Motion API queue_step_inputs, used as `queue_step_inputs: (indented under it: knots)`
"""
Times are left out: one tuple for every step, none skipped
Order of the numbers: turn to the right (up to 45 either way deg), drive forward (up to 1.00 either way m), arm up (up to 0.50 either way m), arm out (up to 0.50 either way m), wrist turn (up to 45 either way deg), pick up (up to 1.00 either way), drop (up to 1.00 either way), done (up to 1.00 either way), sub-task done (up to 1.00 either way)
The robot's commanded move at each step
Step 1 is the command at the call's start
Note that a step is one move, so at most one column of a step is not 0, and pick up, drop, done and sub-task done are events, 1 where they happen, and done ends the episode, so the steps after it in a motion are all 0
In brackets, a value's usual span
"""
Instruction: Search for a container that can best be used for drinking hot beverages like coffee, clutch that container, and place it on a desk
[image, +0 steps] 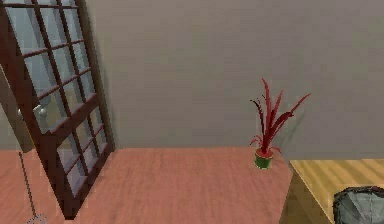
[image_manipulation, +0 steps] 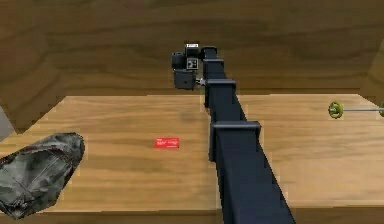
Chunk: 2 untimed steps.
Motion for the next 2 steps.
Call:
queue_step_inputs:
  knots:
    - [0.0, 0.00, 0.00, -0.10, 0.0, 0.00, 0.00, 0.00, 0.00]
    - [0.0, 0.00, 0.00, 0.00, 0.0, 0.00, 0.00, 1.00, 0.00]
